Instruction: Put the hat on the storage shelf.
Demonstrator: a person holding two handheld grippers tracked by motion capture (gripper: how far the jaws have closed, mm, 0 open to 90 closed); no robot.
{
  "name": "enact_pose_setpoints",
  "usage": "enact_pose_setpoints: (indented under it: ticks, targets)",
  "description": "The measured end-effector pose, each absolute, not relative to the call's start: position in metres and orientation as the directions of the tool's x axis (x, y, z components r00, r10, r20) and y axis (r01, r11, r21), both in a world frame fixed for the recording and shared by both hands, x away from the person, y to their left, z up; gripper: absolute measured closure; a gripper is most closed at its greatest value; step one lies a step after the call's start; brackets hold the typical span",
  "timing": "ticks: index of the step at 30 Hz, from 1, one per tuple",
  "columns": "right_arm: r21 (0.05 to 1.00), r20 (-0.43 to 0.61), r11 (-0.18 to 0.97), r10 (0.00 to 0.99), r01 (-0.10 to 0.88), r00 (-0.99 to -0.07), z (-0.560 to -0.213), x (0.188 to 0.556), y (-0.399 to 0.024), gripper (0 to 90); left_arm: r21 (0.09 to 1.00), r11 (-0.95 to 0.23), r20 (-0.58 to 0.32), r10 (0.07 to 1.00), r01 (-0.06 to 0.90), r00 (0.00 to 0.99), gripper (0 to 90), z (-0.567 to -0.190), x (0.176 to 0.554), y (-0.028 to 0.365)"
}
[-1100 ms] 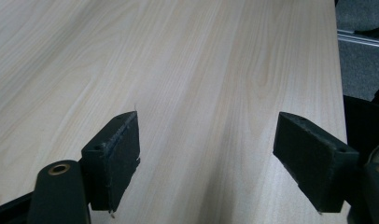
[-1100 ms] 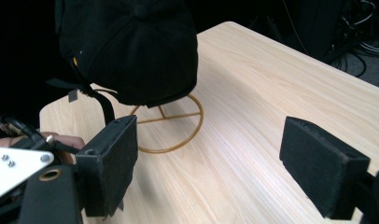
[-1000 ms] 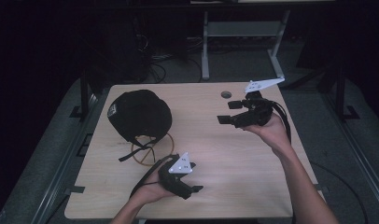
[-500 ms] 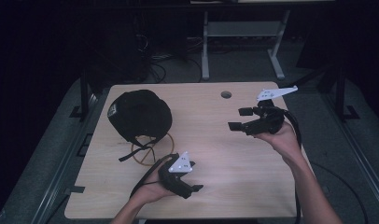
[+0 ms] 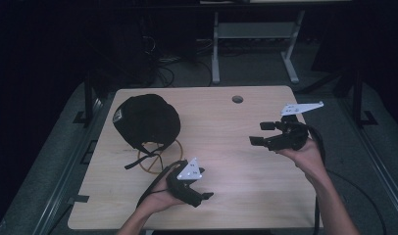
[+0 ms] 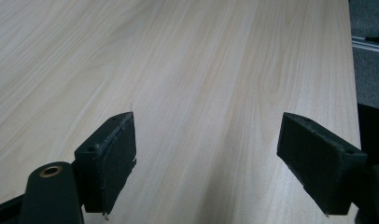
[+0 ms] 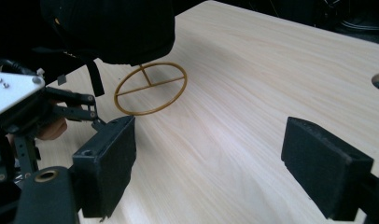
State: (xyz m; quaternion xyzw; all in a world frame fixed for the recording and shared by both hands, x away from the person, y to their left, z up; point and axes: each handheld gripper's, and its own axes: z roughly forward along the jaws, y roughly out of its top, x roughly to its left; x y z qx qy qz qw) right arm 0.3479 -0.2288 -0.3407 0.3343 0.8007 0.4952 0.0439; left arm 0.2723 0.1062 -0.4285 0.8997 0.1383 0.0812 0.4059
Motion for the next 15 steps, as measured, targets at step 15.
enact_pose_setpoints:
  ticks: [15]
  targets:
    - [0.807,0.275,0.274,0.609,0.523,-0.744,-0.362,0.332,-0.252,17.7,0.754,-0.63,0.037,0.324,0.187,0.945,19.5,-0.429,0.273,0.106]
